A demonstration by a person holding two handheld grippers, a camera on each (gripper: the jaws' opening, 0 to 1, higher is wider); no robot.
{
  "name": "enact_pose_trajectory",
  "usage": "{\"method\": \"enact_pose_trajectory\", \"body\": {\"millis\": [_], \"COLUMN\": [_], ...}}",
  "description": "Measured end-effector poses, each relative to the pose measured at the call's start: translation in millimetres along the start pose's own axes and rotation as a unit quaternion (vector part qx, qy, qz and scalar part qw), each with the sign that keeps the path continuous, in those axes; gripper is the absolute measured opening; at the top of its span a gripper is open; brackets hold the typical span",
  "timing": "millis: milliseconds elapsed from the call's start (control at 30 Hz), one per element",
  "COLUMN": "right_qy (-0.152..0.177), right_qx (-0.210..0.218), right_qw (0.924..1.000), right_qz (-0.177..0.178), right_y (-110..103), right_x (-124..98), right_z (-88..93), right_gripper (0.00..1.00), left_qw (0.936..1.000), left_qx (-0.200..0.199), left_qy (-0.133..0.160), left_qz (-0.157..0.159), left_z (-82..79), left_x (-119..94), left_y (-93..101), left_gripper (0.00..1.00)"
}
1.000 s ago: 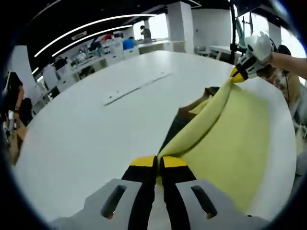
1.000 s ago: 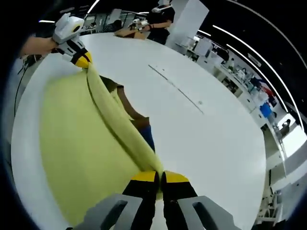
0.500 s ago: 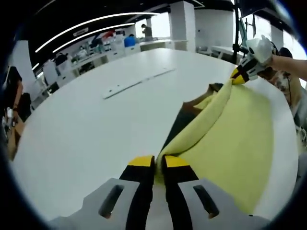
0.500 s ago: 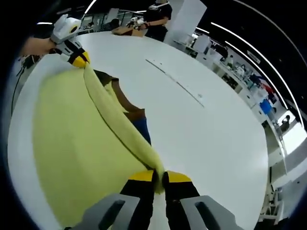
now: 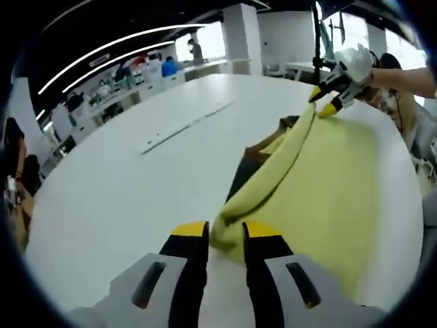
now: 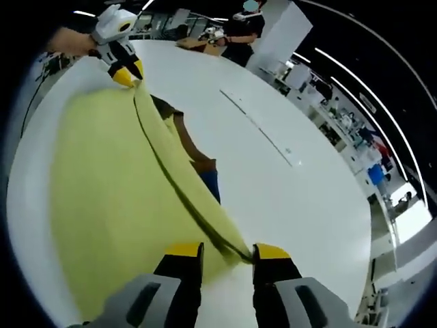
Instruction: Fold the garment on the visible template until the final outline fits inside the template.
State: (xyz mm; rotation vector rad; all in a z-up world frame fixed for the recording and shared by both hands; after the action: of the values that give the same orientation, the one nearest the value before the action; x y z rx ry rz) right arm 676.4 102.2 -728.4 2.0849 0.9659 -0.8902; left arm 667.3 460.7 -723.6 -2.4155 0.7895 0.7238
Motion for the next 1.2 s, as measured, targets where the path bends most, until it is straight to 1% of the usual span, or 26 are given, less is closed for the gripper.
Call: {"method": "enact_pose_trajectory", "body": {"millis": [33,100,133,267,333,367,400,567,667,767,800,833,900,933,967,1000,1033,1067,1100,1167,1200], "right_qy": [0.0,-0.005,-0.006,-0.007,-0.003,-0.001,0.0,0.011,0.014,0.019,0.026,0.033,0.069,0.085,0.085,0.08,0.077,0.078,0.084,0.086,0.089], "right_qx": [-0.001,-0.008,-0.01,-0.01,-0.004,-0.005,-0.004,0.006,0.009,0.015,0.025,0.043,0.113,0.153,0.17,0.168,0.159,0.164,0.178,0.19,0.199], "right_qw": [1.0,0.9999,0.9999,0.9997,0.9998,0.9997,0.9997,0.9996,0.9995,0.9993,0.9989,0.9981,0.9911,0.9846,0.9816,0.9823,0.984,0.983,0.98,0.9774,0.9752], "right_qz": [0.001,0.007,0.01,0.019,0.02,0.023,0.024,0.025,0.027,0.03,0.031,0.03,0.016,0.008,0.013,0.023,0.024,0.024,0.026,0.035,0.038], "right_y": [0,1,2,5,5,5,5,4,4,6,8,8,9,11,14,17,19,18,18,20,20], "right_x": [0,1,1,2,2,2,2,1,2,1,0,0,-1,-2,-3,-4,-4,-4,-3,-2,-1], "right_z": [0.2,2.0,2.5,6.2,7.8,8.9,9.4,9.1,8.9,7.8,6.7,6.0,2.5,2.0,4.0,6.2,6.9,6.4,5.7,5.7,5.2], "right_gripper": [0.21,0.18,0.16,0.09,0.06,0.03,0.01,0.0,0.0,0.0,0.0,0.0,0.0,0.0,0.0,0.0,0.0,0.0,0.0,0.0,0.0], "left_qw": [1.0,0.9991,0.9983,0.9978,0.9965,0.9945,0.9937,0.9912,0.9914,0.9937,0.9943,0.9949,0.996,0.9973,0.9981,0.998,0.9977,0.9969,0.995,0.9914,0.9901], "left_qx": [0.009,0.039,0.052,0.058,0.075,0.095,0.102,0.125,0.124,0.105,0.098,0.091,0.071,0.05,0.026,0.01,-0.007,-0.037,-0.067,-0.104,-0.114], "left_qy": [-0.002,-0.013,-0.019,-0.023,-0.024,-0.024,-0.025,-0.023,-0.022,-0.015,-0.012,-0.008,-0.004,0.002,0.005,0.006,0.005,0.008,0.009,0.0,0.002], "left_qz": [0.001,-0.007,-0.016,-0.023,-0.028,-0.037,-0.04,-0.037,-0.037,-0.037,-0.04,-0.043,-0.054,-0.054,-0.056,-0.062,-0.067,-0.069,-0.073,-0.079,-0.081], "left_z": [0.0,1.4,2.7,4.5,5.4,4.7,4.7,7.8,7.4,4.1,3.2,1.9,-0.4,-2.1,-3.5,-4.2,-4.8,-6.3,-6.9,-5.2,-5.5], "left_x": [1,4,6,11,11,10,9,4,4,4,4,4,4,5,6,7,7,8,10,12,13], "left_y": [1.0,0.8,-0.8,-1.8,-2.5,-4.0,-3.9,-3.9,-5.9,-8.8,-10.2,-11.7,-16.5,-17.0,-19.3,-21.7,-23.7,-25.5,-27.5,-28.8,-29.5], "left_gripper": [0.18,0.17,0.16,0.15,0.14,0.14,0.14,0.1,0.06,0.04,0.03,0.03,0.02,0.02,0.01,0.01,0.01,0.01,0.01,0.01,0.01]}}
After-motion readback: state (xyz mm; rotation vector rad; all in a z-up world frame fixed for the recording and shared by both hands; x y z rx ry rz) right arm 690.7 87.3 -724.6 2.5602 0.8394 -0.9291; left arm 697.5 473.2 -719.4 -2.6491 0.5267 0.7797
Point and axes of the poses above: the point that each gripper's makers call its tool centre point, and the gripper's own axes: x roughly forward along the fingers, y roughly to its right, z roughly out of its underside, the point moved 6 cm from there along -x, roughly backward along the fingers, and after that the axes turned 9 degrees about -z, right-handed, at the moved point
